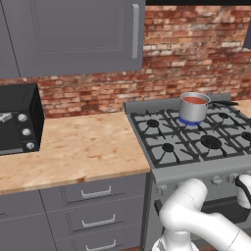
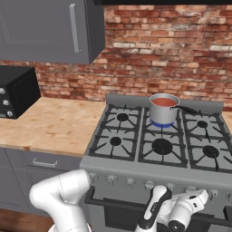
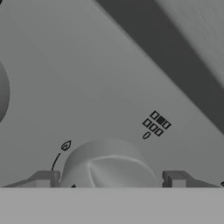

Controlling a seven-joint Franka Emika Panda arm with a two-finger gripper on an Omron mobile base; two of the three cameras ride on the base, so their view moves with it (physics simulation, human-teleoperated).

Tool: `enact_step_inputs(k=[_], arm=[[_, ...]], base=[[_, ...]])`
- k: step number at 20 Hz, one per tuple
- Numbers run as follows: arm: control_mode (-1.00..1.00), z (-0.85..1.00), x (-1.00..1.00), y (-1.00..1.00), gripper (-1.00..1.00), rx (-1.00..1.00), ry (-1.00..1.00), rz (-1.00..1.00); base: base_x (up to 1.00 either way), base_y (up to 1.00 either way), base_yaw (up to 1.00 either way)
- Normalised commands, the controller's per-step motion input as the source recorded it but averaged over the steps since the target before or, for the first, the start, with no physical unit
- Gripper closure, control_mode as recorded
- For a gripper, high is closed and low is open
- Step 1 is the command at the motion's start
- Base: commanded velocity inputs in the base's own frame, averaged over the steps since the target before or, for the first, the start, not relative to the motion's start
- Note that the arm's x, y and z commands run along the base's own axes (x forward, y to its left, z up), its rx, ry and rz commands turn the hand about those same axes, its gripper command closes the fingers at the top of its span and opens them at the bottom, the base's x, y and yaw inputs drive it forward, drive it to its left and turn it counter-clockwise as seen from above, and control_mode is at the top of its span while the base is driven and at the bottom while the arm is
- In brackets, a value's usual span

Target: Wait until the marinara sauce is simmered to a deep red color and then turn off the stove.

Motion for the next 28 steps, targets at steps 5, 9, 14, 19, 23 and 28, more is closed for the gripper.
enact_step_inputs(k=[5,9,14,19,23,28], arm=[[-1.00,0.00,0.00,0.00,1.00,0.00,0.00,0.00],[-1.00,0.00,0.00,0.00,1.00,0.00,0.00,0.00],[-1.00,0.00,0.00,0.00,1.00,0.00,0.00,0.00],[-1.00,0.00,0.00,0.00,1.00,0.00,0.00,0.00],[-1.00,0.00,0.00,0.00,1.00,0.00,0.00,0.00],[-1.00,0.00,0.00,0.00,1.00,0.00,0.00,0.00]], base=[[0.00,0.00,0.00],[0.00,0.00,0.00],[0.00,0.00,0.00],[0.00,0.00,0.00],[0.00,0.00,0.00],[0.00,0.00,0.00]])
